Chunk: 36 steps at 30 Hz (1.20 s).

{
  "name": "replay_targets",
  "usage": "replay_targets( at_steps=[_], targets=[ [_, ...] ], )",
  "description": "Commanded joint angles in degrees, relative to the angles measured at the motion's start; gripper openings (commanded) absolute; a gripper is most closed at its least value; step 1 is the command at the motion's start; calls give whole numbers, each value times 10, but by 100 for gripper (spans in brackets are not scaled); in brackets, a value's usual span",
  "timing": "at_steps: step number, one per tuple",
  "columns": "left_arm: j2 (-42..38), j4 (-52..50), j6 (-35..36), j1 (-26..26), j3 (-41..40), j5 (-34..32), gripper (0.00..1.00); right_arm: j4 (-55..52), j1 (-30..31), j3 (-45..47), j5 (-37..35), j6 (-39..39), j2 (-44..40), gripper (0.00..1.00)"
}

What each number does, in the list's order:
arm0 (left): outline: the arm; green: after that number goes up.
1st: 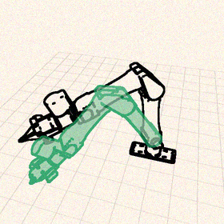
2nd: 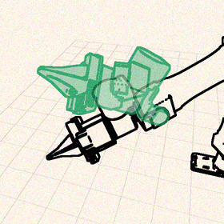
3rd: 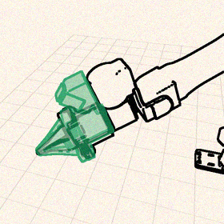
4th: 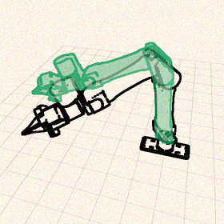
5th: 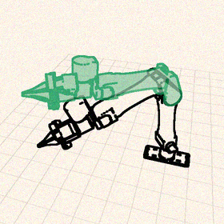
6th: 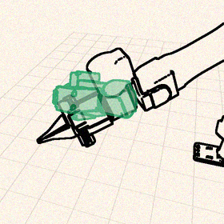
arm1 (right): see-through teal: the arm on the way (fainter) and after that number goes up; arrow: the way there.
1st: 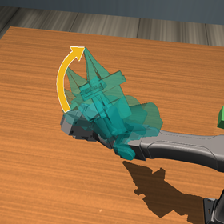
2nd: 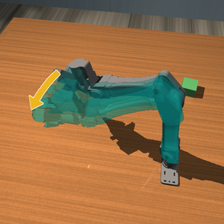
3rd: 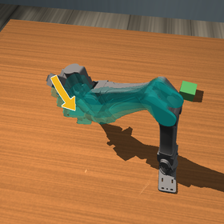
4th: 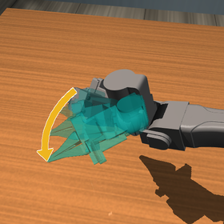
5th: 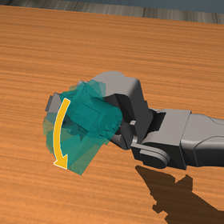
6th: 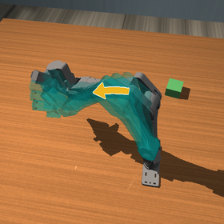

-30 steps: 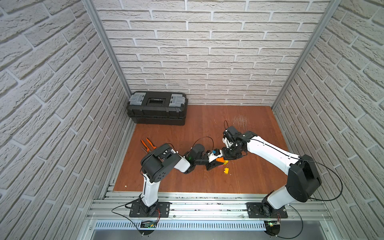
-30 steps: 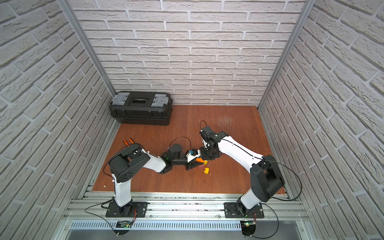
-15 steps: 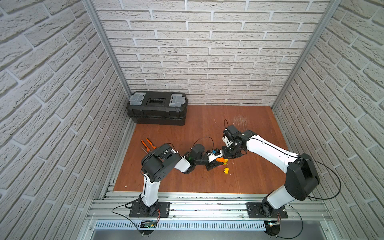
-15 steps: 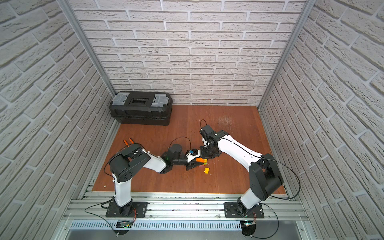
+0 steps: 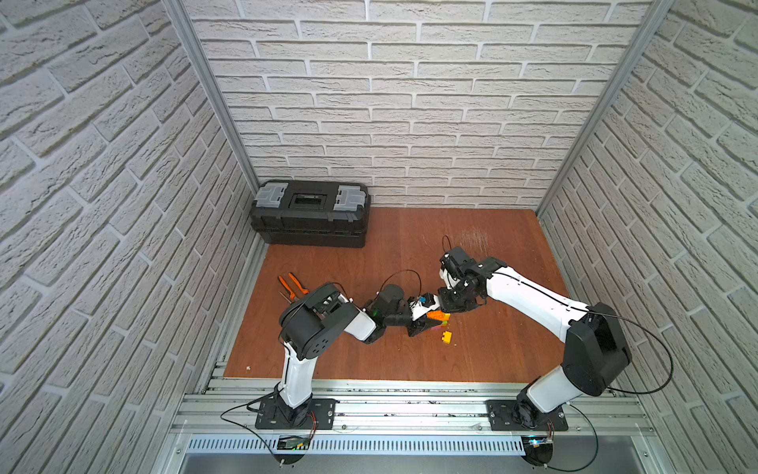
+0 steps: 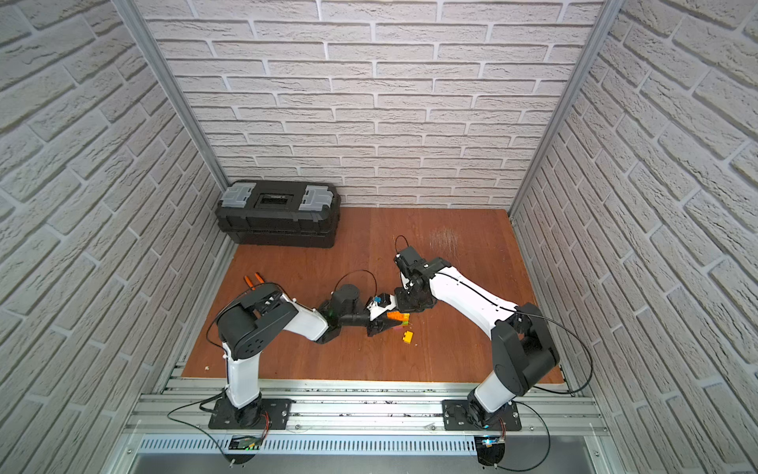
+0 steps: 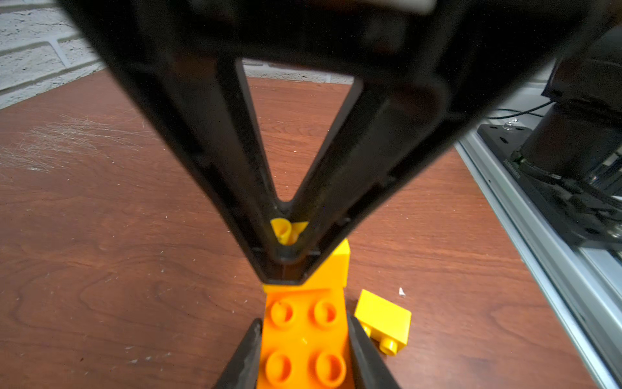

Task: Assemble a carrot with lego
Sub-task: Assemble the lego brick with the lego brick.

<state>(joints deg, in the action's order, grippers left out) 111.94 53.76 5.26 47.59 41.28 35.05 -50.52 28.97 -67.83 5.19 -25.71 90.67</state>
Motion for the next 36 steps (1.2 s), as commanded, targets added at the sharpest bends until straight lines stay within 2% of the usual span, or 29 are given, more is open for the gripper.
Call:
replay_targets(
  at_steps=[1,17,36],
  targets=[
    [17,-2,-11,2,8,11,16,-12,-4,-3,-13,-3,-4,2],
    [29,8,-25,3,8,12,10,8,-4,40,-9,-18,-8,2],
    [39,25,-37,5,5,11,6,-26,-4,23,-12,-14,-41,2]
  ],
)
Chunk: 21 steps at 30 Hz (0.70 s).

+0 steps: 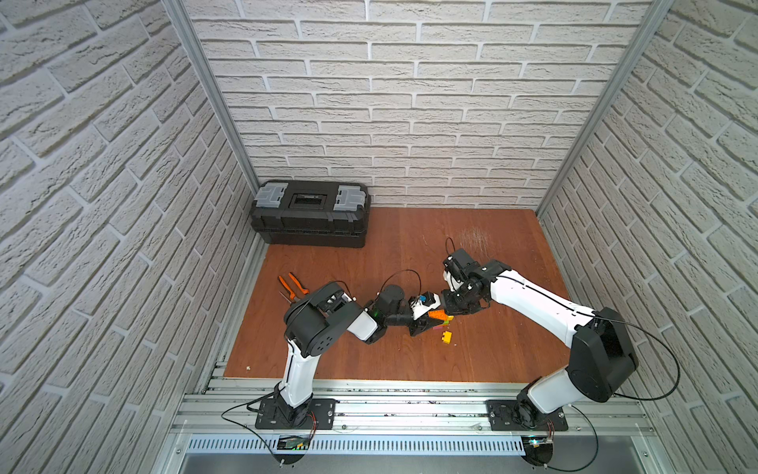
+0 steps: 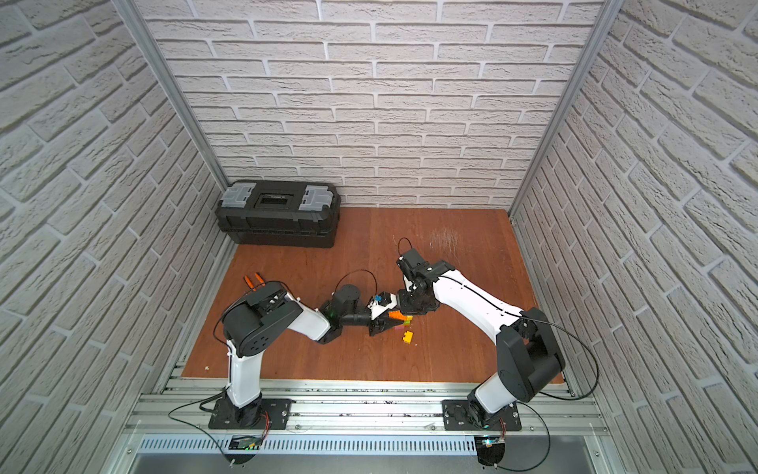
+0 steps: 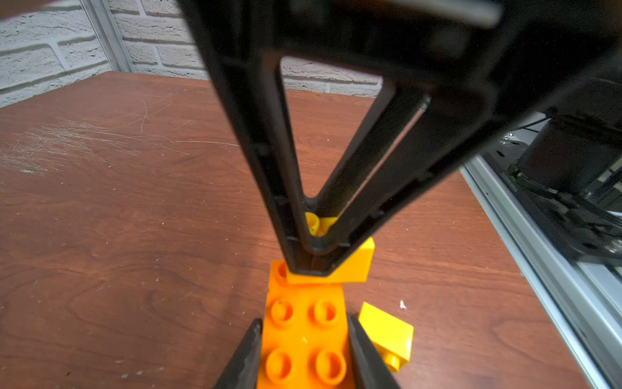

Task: Assemble a carrot with lego
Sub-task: Assemble the lego brick with the lego brick.

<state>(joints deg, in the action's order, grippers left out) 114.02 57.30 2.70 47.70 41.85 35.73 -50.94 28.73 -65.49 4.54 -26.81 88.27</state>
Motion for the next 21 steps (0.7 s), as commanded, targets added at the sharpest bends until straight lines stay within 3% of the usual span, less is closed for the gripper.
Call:
replay_targets(
  at_steps=[1,21],
  targets=[
    [19,-10,-11,3,-1,4,6,-22,-2,-2,-6,-2,-16,2],
    [25,1,-22,4,-3,5,3,-5,-2,-16,-6,7,25,2]
  ],
)
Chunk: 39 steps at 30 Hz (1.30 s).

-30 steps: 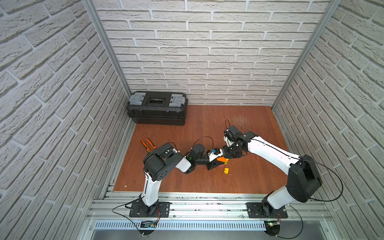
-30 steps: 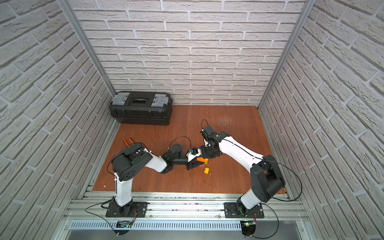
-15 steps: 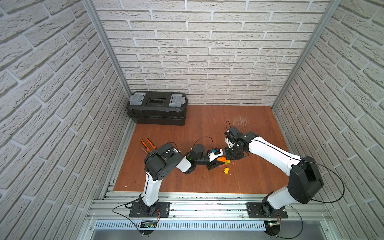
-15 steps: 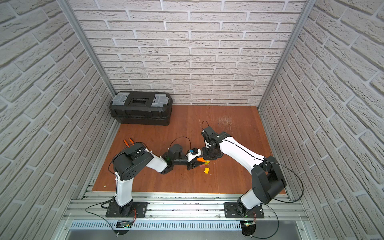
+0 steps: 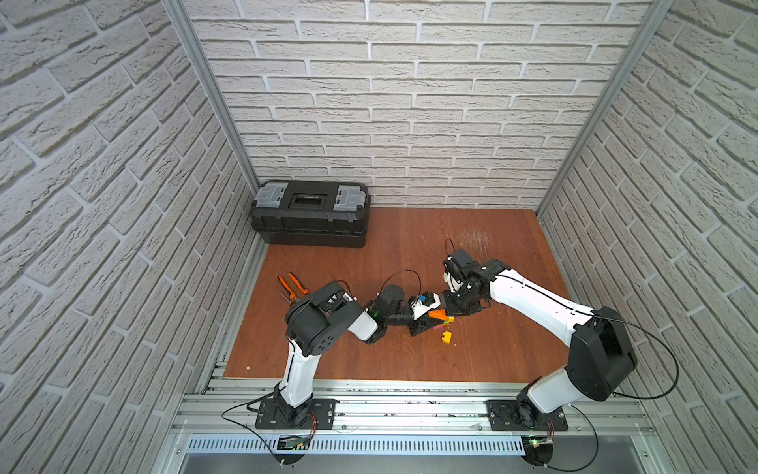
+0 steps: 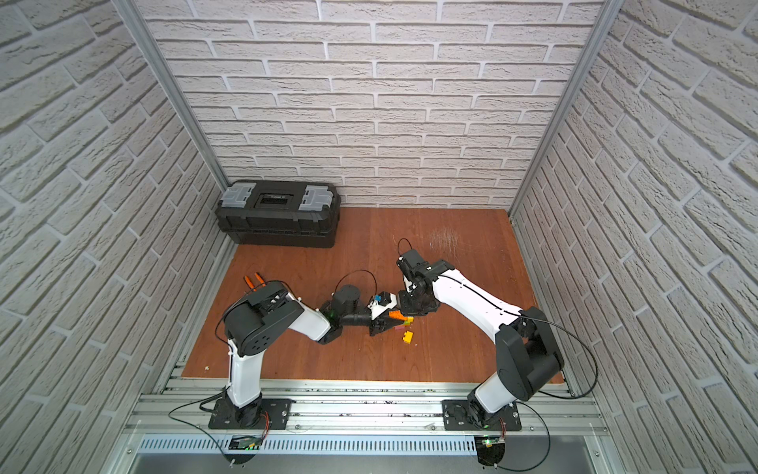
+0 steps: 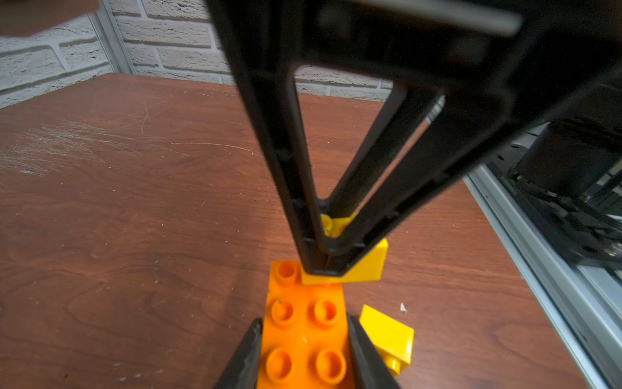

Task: Assemble a carrot with lego
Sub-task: Assemble the lego brick with the lego brick.

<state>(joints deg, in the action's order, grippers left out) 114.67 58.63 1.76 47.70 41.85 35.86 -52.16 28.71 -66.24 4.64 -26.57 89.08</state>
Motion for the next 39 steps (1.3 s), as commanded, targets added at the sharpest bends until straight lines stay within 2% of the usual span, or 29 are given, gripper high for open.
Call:
replay_targets(
  at_steps=[1,24,39],
  targets=[
    [20,-12,-12,4,-4,4,3,8,-1,-11,-6,7,19,2],
    [28,10,-19,5,-16,3,0,50,-1,-12,5,-14,41,2],
    [35,16,-24,7,-21,0,0,111,-1,21,19,-21,22,2]
  ],
)
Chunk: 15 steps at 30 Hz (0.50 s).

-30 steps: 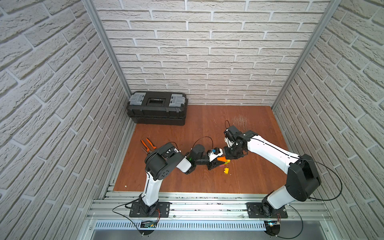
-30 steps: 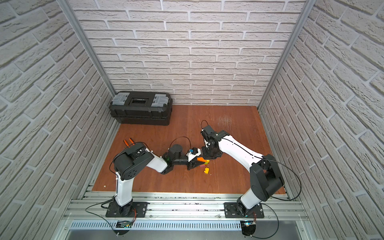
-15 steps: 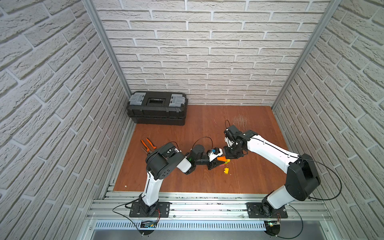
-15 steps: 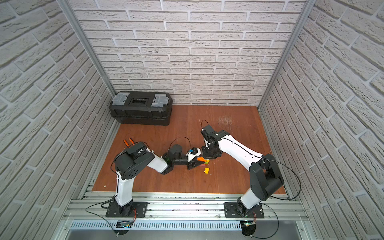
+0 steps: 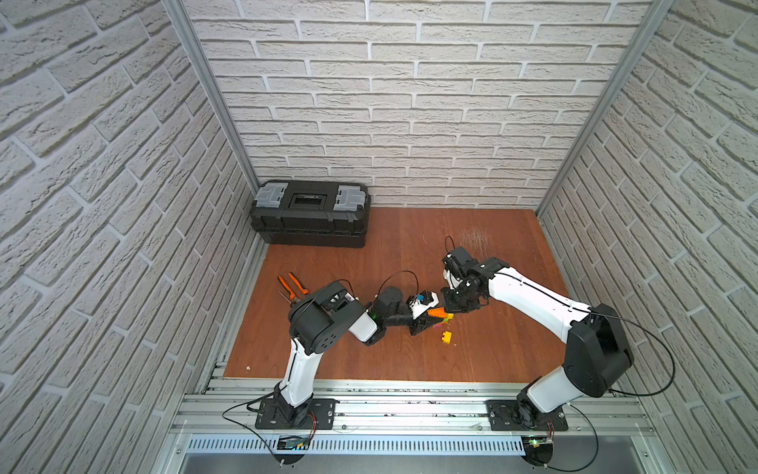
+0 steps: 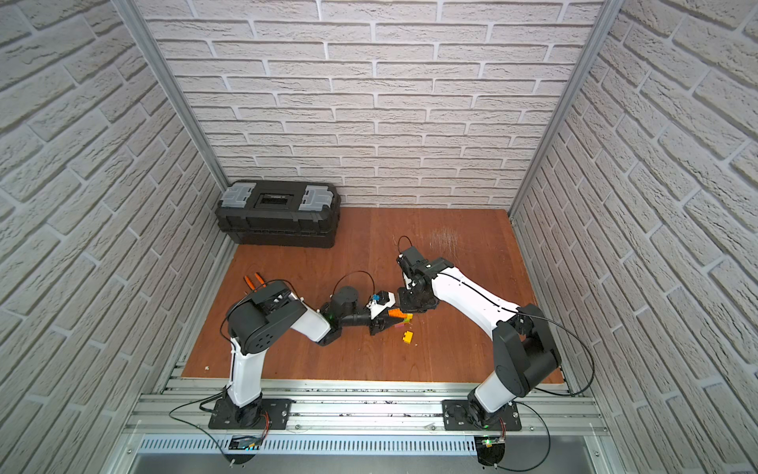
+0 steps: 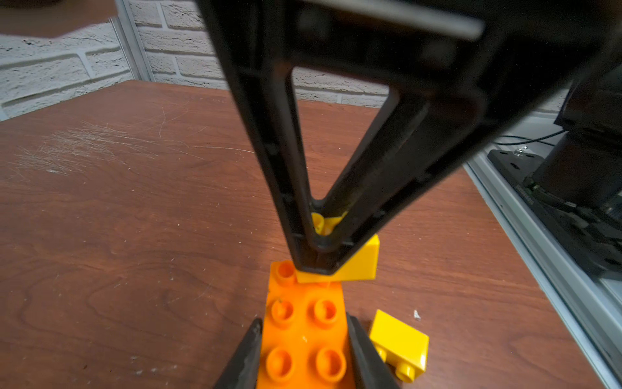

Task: Assemble a carrot with lego
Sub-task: Assemble the lego brick with the lego brick.

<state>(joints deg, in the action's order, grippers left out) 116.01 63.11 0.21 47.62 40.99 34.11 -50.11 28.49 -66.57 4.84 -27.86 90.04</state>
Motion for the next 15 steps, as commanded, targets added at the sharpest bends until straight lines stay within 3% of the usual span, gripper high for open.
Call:
replay_targets(
  at_steps=[1,15],
  targets=[
    [23,-28,-9,9,-12,19,0,92,0,26,17,-10,10,2],
    [25,-26,-11,8,-12,18,0,96,4,33,16,-15,-35,2]
  ],
)
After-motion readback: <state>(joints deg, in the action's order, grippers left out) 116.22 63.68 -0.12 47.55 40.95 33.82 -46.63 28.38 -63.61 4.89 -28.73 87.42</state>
